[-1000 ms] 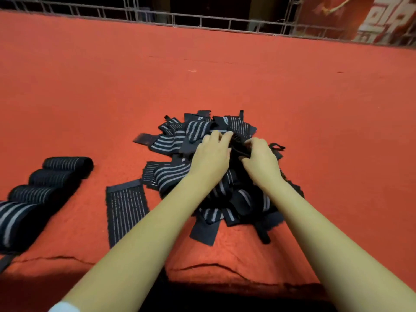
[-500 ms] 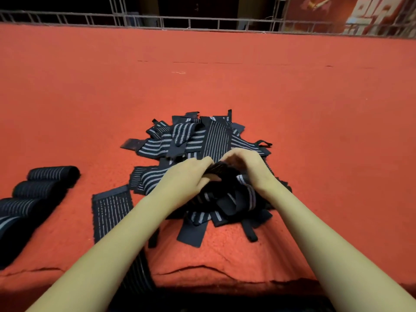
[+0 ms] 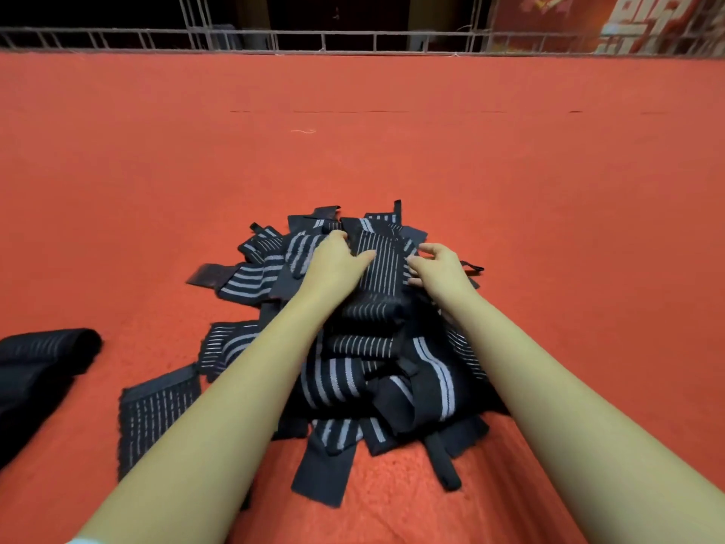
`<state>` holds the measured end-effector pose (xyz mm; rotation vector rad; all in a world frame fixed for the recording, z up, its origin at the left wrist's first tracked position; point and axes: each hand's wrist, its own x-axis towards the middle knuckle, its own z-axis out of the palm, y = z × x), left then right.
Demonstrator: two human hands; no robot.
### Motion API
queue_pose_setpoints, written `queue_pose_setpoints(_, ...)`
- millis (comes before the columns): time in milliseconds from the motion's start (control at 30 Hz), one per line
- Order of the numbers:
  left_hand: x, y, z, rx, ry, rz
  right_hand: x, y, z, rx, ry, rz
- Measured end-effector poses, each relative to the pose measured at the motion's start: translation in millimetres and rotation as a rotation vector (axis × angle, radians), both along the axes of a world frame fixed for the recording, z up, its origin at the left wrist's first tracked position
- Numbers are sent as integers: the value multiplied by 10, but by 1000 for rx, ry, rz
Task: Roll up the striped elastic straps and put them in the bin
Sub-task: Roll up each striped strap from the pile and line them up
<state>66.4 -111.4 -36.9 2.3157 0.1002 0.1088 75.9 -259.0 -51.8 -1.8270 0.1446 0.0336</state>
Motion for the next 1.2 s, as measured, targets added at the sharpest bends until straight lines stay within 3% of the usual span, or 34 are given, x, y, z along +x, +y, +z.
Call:
queue_pose_setpoints(267,181,-94,-186,-211,-223,-51,46,70,-32,471,53,11)
queue_pose_setpoints(333,144,-36,-152,-243,-253,-44,33,59,-19,508,34,-21)
queue_pose_setpoints(633,-125,72,59,-360,-190,-92,-234,121,137,512,-47,118)
queue_pose_setpoints(933,-656,272,321,-252,-293,-46,-725,186,440,267,-129,167)
queue_pose_setpoints(1200,-1402,523,797,-310,-397,-3,-1269,511,968,196,-204,225)
